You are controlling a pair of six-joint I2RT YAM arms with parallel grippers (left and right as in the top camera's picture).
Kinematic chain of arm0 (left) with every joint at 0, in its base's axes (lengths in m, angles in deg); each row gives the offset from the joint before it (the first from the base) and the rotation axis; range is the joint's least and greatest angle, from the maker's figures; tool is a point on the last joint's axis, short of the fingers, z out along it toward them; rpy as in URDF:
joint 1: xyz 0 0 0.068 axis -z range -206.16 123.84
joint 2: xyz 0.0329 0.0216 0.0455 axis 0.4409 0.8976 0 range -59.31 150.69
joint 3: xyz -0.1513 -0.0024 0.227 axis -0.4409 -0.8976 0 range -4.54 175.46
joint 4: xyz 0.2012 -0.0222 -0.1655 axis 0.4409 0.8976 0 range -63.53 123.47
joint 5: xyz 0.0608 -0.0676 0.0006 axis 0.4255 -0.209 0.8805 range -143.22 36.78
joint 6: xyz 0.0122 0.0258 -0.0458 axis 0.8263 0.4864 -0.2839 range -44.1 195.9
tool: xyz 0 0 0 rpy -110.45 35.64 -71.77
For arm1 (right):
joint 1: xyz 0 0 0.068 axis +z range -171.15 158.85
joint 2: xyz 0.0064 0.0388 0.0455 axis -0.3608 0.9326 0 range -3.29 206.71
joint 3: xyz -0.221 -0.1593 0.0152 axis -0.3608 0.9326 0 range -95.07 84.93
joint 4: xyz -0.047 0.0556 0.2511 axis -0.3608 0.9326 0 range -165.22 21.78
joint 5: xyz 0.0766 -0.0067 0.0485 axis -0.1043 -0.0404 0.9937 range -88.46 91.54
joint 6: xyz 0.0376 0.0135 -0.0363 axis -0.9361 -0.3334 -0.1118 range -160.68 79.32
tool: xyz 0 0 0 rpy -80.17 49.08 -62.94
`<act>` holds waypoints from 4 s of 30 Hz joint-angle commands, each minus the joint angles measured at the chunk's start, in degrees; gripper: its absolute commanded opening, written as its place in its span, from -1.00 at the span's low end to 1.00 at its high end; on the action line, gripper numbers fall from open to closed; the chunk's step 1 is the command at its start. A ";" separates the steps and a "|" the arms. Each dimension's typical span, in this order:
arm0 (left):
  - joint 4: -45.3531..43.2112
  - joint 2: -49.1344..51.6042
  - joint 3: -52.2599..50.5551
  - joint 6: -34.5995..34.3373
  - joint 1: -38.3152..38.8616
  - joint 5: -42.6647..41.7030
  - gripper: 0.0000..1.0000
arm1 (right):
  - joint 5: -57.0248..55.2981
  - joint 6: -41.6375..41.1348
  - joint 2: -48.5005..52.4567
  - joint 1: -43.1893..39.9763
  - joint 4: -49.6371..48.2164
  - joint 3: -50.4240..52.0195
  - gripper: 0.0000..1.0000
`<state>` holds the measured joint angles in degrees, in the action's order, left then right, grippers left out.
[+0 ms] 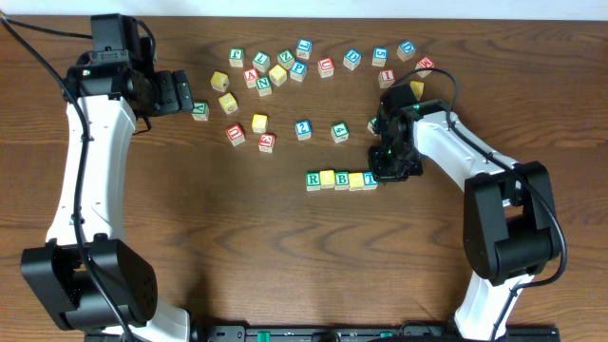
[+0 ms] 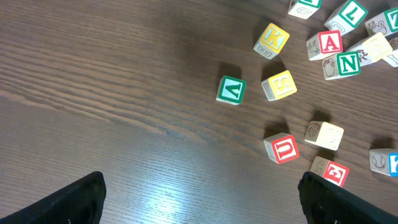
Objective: Spell out ROBOT
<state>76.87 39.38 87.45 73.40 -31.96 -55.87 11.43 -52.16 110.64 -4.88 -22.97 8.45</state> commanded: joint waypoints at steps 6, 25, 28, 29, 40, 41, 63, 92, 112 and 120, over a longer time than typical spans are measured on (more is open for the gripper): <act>0.11 -0.11 0.87 0.79 -0.07 0.72 0.95 | 0.52 4.17 -8.87 -1.84 1.40 -3.78 -0.56; 0.11 -0.11 0.87 0.79 -0.07 0.72 0.95 | -7.41 5.38 -23.56 -7.72 1.44 -4.87 0.99; 0.11 -0.11 0.87 0.79 -0.09 0.72 0.95 | -7.41 5.38 -23.56 -7.65 1.44 -4.87 0.98; 0.11 -0.11 0.87 0.79 -0.07 0.72 0.96 | -7.41 5.38 -23.56 -7.67 1.44 -4.87 0.99; 0.11 -0.11 0.87 0.79 -0.07 0.72 0.95 | -7.39 5.38 -23.37 -7.67 1.46 -4.81 0.99; 0.11 -0.11 0.87 0.79 -0.07 0.72 0.96 | -7.41 5.38 -23.37 -7.69 1.44 -4.81 0.99; 0.11 -0.11 0.87 0.79 -0.07 0.72 0.95 | -12.28 5.40 -51.89 -7.91 -6.43 14.23 0.99; 0.11 -0.11 0.87 0.79 -0.07 0.72 0.95 | -11.23 1.66 -113.66 -10.16 -60.28 76.17 0.98; 0.11 -0.11 0.87 0.79 -0.07 0.72 0.96 | -11.04 1.70 -113.07 -10.19 -48.09 76.17 0.98; 0.11 -0.11 0.87 0.79 -0.07 0.72 0.96 | -11.04 1.70 -113.07 -10.19 -48.09 76.17 0.99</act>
<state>76.89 39.38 87.45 73.40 -31.96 -55.87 0.08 -49.65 -2.45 -14.34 -71.27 84.55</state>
